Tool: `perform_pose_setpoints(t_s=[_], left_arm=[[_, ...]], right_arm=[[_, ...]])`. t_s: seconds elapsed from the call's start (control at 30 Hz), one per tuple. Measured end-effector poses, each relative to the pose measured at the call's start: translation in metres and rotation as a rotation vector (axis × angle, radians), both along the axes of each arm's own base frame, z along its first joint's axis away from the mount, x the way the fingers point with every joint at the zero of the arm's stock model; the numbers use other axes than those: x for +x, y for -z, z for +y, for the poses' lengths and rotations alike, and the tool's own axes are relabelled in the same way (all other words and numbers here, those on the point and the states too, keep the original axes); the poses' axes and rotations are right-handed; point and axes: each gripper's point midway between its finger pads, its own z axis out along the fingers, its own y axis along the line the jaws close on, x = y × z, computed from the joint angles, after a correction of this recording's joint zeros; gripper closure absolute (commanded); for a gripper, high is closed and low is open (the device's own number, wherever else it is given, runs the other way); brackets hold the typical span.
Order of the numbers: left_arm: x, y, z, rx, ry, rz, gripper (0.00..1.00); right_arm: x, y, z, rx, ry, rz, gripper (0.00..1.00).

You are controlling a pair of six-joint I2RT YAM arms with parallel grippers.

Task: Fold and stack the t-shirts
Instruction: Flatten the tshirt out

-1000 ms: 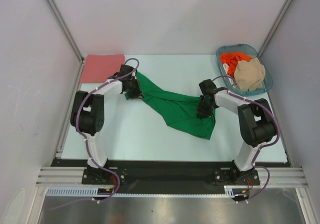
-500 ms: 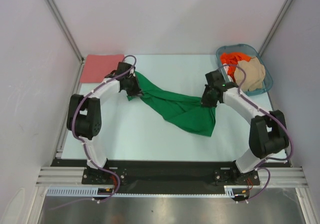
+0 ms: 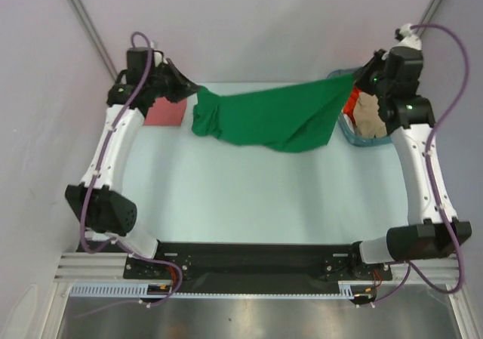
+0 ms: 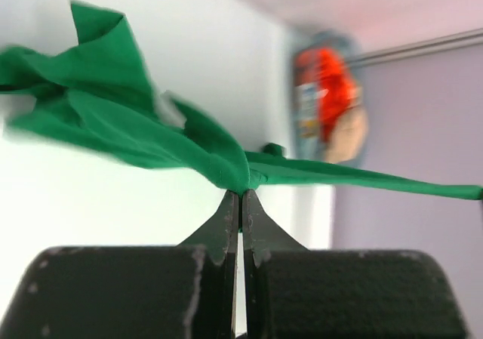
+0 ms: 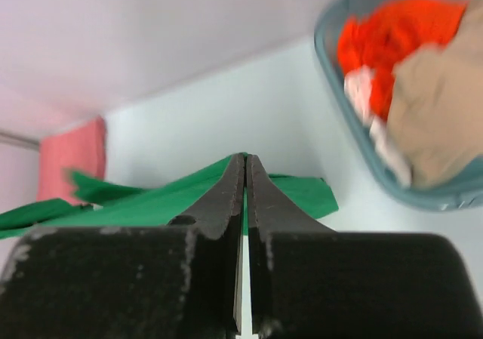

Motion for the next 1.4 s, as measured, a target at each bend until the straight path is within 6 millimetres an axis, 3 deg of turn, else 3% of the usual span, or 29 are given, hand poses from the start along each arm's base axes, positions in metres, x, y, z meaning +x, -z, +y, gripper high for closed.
perform_pose_setpoints(t_s=[0.13,0.27,0.4,0.63,0.73,0.8,0.9,1.03,1.13,1.27,1.4], left_arm=[[-0.023,-0.077,0.013,-0.064,-0.011,-0.14,1.0],[-0.044,-0.117,0.017,-0.057,0.003,-0.217,1.0],[-0.079,-0.137,0.027,-0.019,-0.013,-0.269,1.0],[-0.169,-0.233,0.035,-0.028,0.001,-0.608,1.0],[-0.209,-0.264,0.04,-0.029,0.001,-0.749,1.0],[-0.232,-0.277,0.042,-0.034,0.003,-0.819,1.0],[-0.244,-0.282,0.042,-0.022,0.012,-0.857,1.0],[-0.222,-0.278,0.041,0.008,0.017,-0.833,1.0],[-0.213,-0.289,0.039,0.011,0.027,-0.847,1.0],[-0.221,-0.295,0.033,0.004,0.072,-0.867,1.0],[-0.273,-0.305,0.029,-0.007,0.131,-0.939,1.0]], right_arm=[[-0.036,-0.078,-0.01,-0.033,0.013,-0.184,1.0],[-0.071,-0.124,-0.015,-0.035,0.017,-0.295,1.0],[-0.107,-0.128,-0.011,-0.023,-0.009,-0.3,1.0],[-0.163,-0.122,-0.002,0.0,-0.074,-0.265,1.0],[-0.177,-0.113,0.001,0.006,-0.087,-0.218,1.0],[-0.183,-0.102,0.001,0.006,-0.09,-0.181,1.0],[-0.182,-0.079,0.003,0.018,-0.099,-0.104,1.0],[-0.18,-0.066,0.01,0.029,-0.133,-0.045,1.0],[-0.187,-0.064,0.013,0.024,-0.162,-0.041,1.0],[-0.224,-0.088,0.015,0.009,-0.19,-0.116,1.0],[-0.281,-0.144,0.012,0.001,-0.19,-0.309,1.0]])
